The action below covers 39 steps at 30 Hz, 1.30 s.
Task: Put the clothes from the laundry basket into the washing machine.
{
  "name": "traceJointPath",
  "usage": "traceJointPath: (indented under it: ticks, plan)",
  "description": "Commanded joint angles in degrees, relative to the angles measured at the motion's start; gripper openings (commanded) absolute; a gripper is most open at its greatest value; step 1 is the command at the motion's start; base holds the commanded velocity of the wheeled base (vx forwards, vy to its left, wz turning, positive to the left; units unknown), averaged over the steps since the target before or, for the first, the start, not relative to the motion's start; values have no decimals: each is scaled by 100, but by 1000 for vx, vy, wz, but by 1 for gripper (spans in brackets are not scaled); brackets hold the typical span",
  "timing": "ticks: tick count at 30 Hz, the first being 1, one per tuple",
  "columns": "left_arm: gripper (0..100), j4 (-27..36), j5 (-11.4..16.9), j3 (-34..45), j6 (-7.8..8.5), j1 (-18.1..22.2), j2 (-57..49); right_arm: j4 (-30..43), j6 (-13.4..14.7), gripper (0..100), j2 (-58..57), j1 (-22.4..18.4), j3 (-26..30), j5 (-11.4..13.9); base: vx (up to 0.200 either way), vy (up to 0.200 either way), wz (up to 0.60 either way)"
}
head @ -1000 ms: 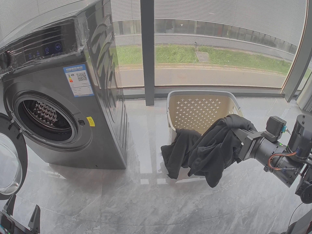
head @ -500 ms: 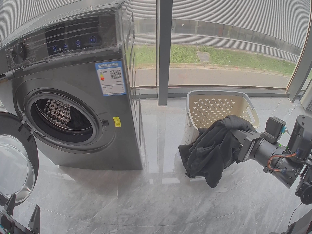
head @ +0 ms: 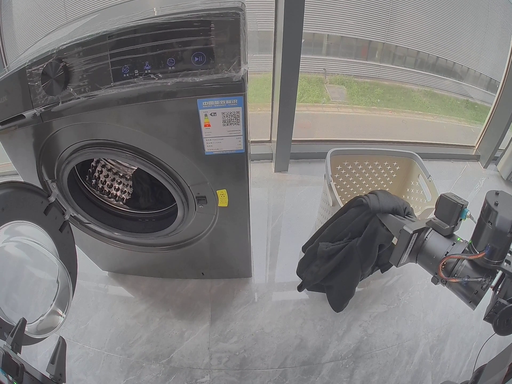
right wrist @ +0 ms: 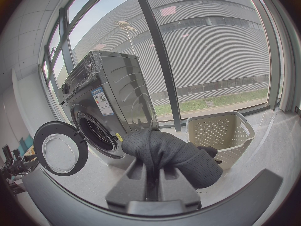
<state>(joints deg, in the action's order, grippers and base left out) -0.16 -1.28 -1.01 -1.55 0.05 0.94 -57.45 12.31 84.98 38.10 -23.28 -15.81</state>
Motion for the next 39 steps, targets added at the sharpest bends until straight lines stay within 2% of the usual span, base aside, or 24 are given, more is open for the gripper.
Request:
traceJointPath:
  ticks: [1,7,16,39]
  plan:
    - [100,-2,-4,84,-3,-5,-85,-3,-1,0,10,-4,-1,-10,-200,0,0]
    - [100,-2,-13,84,5,-5,-85,-3,8,0,10,-4,8,-1,-200,0,0]
    - [100,-2,-4,84,-3,-5,-85,-3,26,0,19,5,17,-1,0,0,0]
    - [100,-2,5,84,-12,-5,-85,6,34,0,98,40,34,-10,0,200,0]
